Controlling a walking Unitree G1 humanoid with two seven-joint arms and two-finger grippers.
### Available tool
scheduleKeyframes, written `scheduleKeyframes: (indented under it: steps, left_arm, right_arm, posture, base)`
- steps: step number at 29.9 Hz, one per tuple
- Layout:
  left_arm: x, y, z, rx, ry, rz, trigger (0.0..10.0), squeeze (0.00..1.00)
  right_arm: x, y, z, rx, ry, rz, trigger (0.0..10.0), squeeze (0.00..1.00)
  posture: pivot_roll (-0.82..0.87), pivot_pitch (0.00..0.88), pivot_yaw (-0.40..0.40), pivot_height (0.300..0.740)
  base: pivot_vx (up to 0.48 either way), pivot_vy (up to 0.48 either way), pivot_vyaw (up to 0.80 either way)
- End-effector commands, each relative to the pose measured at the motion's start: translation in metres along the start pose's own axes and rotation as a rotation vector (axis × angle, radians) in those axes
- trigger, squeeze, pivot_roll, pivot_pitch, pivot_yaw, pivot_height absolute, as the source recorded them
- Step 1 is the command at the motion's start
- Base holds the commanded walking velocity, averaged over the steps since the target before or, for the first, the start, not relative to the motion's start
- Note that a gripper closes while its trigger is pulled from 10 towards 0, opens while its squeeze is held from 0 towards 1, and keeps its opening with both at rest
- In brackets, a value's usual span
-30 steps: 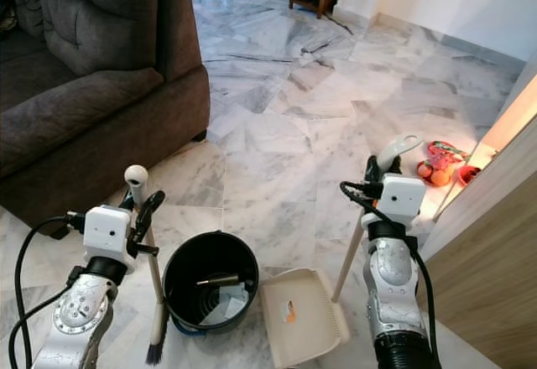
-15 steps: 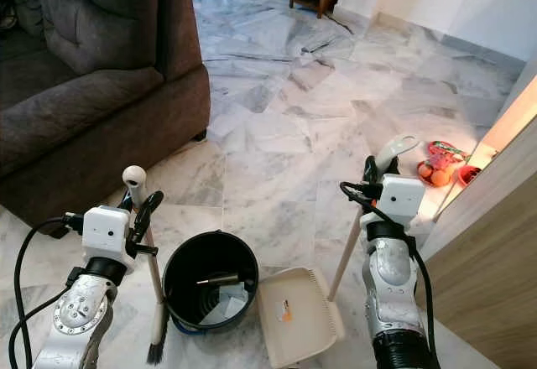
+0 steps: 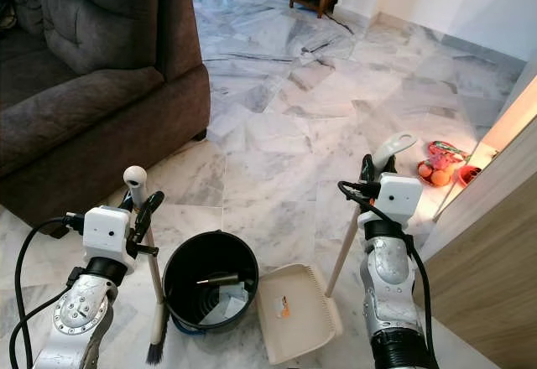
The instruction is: Sweep floor
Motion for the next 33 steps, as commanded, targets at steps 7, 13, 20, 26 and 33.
scheduleKeyframes:
  steps: [7,13,20,26,33]
  left_arm:
    - [0.0084,0.0031,0.0002,-0.009,0.034,-0.01,10.0,0.0]
    - [0.0083,0.0029,0.0,-0.008,0.035,-0.009,10.0,0.0]
    - [0.0084,0.0029,0.0003,-0.009,0.036,-0.008,10.0,0.0]
    - [0.0085,0.0031,0.0006,-0.009,0.037,-0.008,10.0,0.0]
    - [0.0087,0.004,0.0002,-0.012,0.041,-0.007,10.0,0.0]
  right_arm:
    - [0.0056,-0.002,0.0027,0.004,0.029,0.017,10.0,0.0]
    - [0.0052,-0.0033,0.0027,0.008,0.028,0.017,10.0,0.0]
    - [0.0053,-0.0031,0.003,0.008,0.028,0.017,10.0,0.0]
    - [0.0056,-0.0031,0.0035,0.009,0.028,0.018,10.0,0.0]
    - [0.0053,-0.003,0.0031,0.011,0.028,0.02,10.0,0.0]
  posture:
    - [0.07,0.128,-0.037,0.74]
    - [0.07,0.127,-0.038,0.74]
    - [0.07,0.127,-0.038,0.74]
    - [0.07,0.127,-0.038,0.74]
    - [0.08,0.116,-0.033,0.74]
  base:
    - [0.0,0.0,0.0]
    - [0.0,0.0,0.0]
    - [0.0,0.0,0.0]
    - [0.0,0.0,0.0]
    - [0.0,0.0,0.0]
Point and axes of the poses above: a point about 5 cm out from each wrist's last joint towards the gripper, its own z axis pointing out of the wrist towards the gripper, its own x axis along the axis of the wrist's last joint, y = z × x, the point moved 5 cm from there along z, pointing out of the wrist towards the gripper, and after that the axes turned 10 degrees about z, right-handed, at the moved point
